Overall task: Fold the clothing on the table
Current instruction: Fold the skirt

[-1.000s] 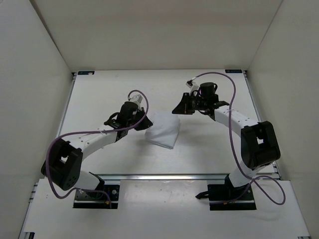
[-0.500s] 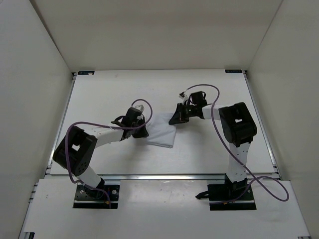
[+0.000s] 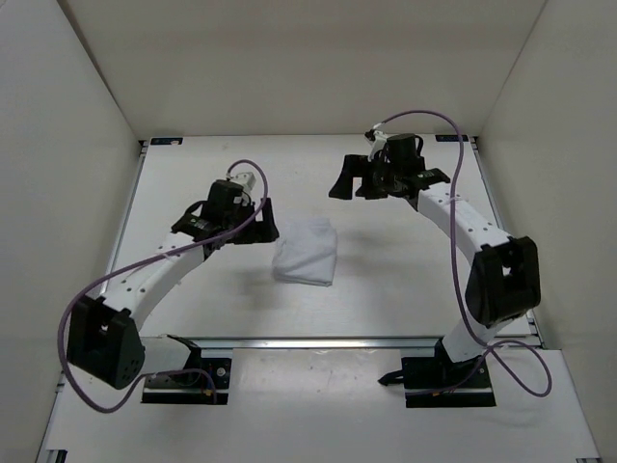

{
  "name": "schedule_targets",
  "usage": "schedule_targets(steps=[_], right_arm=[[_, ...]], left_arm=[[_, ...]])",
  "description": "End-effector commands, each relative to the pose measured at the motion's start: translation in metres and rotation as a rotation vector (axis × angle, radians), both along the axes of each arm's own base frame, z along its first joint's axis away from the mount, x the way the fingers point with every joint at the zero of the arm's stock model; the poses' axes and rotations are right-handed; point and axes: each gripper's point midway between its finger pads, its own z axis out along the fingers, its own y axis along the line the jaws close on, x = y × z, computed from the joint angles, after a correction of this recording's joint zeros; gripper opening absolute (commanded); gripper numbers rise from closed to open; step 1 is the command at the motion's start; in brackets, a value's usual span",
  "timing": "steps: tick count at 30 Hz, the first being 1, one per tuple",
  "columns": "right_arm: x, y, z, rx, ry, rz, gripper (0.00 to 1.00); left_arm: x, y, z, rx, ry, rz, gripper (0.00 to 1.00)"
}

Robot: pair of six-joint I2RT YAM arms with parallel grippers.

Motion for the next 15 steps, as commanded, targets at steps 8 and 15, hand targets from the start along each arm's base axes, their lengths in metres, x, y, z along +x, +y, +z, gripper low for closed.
schedule_targets(steps=[8,15], right_arm=[[-0.078,-0.079,-0.046,-0.253,0.177,-0.28,0.99],[-0.111,-0.104,-0.06,-0.183,0.176,-0.392,0.99]], left_arm=[[-0.046,0.081,0.003,0.237,0.032,0.075,0.99],[-0.067,0.087,-0.003,0.207,0.015,0.067,0.99]])
